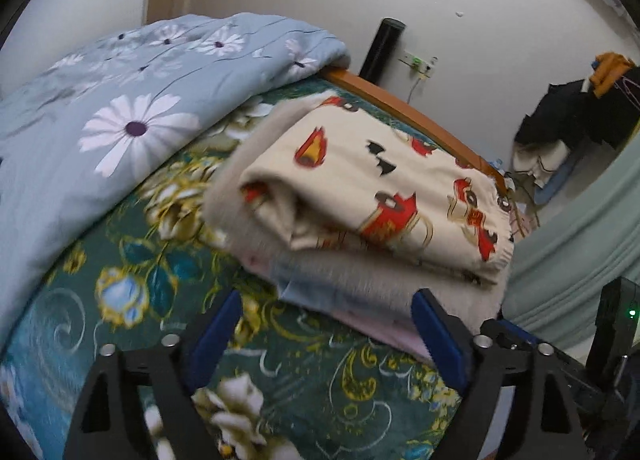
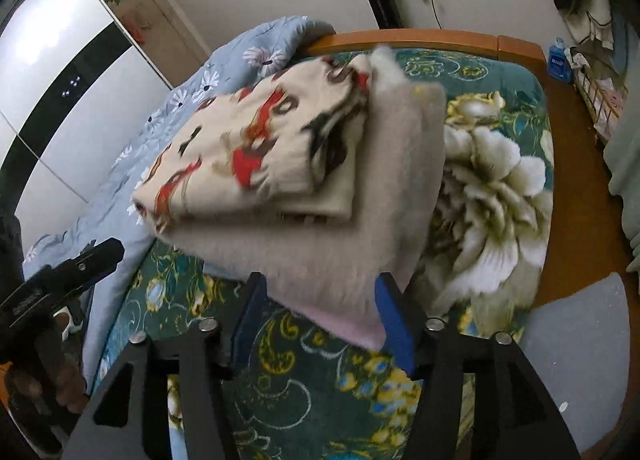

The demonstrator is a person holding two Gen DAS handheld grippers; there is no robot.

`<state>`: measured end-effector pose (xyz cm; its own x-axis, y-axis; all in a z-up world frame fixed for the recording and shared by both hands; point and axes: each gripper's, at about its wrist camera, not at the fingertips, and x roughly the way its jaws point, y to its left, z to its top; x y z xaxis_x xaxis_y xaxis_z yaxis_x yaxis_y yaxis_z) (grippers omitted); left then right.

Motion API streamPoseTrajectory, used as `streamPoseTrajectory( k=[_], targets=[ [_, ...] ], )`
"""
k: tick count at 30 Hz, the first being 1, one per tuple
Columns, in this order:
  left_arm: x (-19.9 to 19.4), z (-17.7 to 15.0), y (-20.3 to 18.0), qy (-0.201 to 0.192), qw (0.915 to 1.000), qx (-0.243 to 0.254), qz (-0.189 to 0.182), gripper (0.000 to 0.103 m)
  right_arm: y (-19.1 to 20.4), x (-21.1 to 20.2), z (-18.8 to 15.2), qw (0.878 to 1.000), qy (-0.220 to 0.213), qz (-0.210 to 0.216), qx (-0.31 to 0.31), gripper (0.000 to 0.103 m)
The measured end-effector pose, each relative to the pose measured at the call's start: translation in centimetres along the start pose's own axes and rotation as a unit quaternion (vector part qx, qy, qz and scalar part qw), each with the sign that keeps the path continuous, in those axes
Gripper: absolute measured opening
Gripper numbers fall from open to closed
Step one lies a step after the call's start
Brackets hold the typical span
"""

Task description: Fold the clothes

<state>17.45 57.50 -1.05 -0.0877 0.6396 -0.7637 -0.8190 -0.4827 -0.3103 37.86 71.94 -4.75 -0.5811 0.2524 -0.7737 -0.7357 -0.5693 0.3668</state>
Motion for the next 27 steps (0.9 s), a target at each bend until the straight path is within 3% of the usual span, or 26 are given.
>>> streamPoseTrajectory(
  k=[1,4,8,11,21,27],
  targets=[
    [-0.4,-0.4,-0.1,-0.002,1.0000,0.000,0.006,0.099,0.2,0.0,-0.3,1.000,0.001,0.001,-0.001,0.060],
    [-1.5,-1.1,-0.5,-0.009,0.9997,0.006,0.022,0.103,0.9,-0.4,-1.1,1.000,-0.002,0.002,-0.006,0.087],
    [-2.6,-1.6,-1.1,-0.016,0.9990,0.010,0.041,0.103,1.5,-1.1,-1.6,1.000,-0.013,0.012,-0.006,0.088],
    [-2.8,-1.9,-1.3,-0.016,0.9986,0.006,0.050,0.103,1.6,-1.6,-1.6,1.000,-0.024,0.015,-0.009,0.100],
    [-2.3,-3.7,-2.6,-0.036,0.9927,0.030,0.111,0.103,1.4,-2.3,-1.6,0.998,-0.047,-0.007,-0.030,0.103],
    [-1.5,-4.7,-2.3,-0.030,0.9911,0.029,0.126,0.103,1.0,-1.7,-1.5,0.997,-0.052,-0.029,-0.041,0.103]
  ],
)
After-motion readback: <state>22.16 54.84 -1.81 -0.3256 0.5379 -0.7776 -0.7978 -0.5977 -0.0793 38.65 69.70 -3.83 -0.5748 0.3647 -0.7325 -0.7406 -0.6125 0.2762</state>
